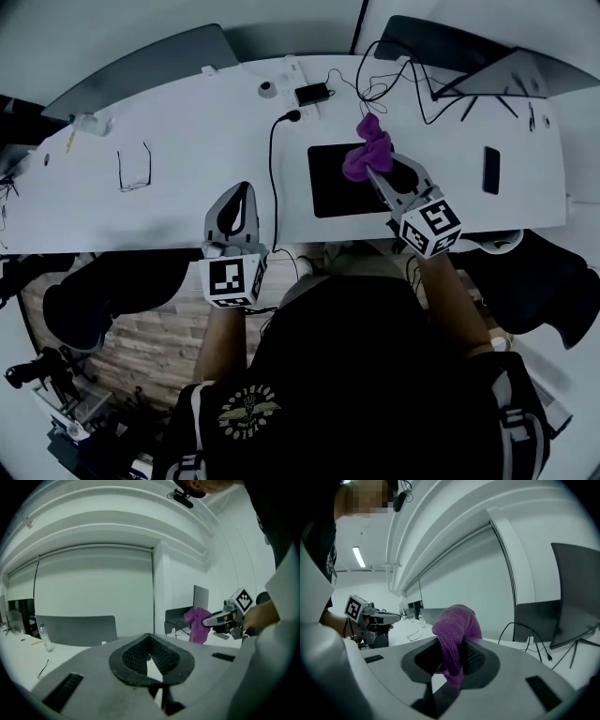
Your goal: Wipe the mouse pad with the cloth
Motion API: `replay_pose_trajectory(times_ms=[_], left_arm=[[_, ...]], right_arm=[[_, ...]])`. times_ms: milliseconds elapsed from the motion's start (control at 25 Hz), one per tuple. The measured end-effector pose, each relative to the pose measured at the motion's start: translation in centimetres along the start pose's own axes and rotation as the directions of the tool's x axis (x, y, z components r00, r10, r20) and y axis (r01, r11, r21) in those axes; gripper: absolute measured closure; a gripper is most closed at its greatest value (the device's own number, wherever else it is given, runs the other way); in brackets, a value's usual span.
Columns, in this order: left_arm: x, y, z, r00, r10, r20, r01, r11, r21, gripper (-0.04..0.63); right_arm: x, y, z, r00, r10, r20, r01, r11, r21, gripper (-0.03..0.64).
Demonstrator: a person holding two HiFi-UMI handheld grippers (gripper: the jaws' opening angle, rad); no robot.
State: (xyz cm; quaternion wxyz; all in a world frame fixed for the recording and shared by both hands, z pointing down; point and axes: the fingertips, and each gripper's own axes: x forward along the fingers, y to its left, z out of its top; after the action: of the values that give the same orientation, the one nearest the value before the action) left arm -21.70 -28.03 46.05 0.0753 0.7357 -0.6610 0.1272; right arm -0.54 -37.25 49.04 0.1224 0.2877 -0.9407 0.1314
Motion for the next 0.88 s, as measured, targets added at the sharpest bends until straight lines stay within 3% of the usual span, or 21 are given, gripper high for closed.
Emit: replay_pose_trajectory(times_ms=[200,400,520,680,880], left_arm=[[2.2,-0.2,-2.0,1.000,0.019,-0.016,-0.019,1.000,-0.008,0.594],[2.9,-0.6,-2.6,0.999,0.027,-0.018,-0.027,0.999,-0.025,0.594],[2.7,-0.8,-4.4,0.997,0.022,-0.072,-0.021,1.000,0.009,0.594],[3.5,-2.4,-4.2,0.997,0.002,-0.076,-0.001,1.000,0.013,0.594],[3.6,-3.7,-4.9,0.993,-0.035,-0.116,0.035,0.999,0.002,0.594]], right_arm=[[3.5,0.0,-4.1,0.994,0.072,-0.084,-0.069,0.997,0.031,0.525],[8.1,1.5,-9.9,0.965,0.155,-0.211,-0.146,0.988,0.059,0.525],[11.5,2.1,-13.4,0.944,0.195,-0.265,-0.174,0.979,0.104,0.525],[14.0,1.3,-18.5,0.896,0.228,-0.382,-0.164,0.968,0.192,0.525],[15.3,-0.4,-23.0,0.849,0.192,-0.493,-0.090,0.971,0.223,0.525]])
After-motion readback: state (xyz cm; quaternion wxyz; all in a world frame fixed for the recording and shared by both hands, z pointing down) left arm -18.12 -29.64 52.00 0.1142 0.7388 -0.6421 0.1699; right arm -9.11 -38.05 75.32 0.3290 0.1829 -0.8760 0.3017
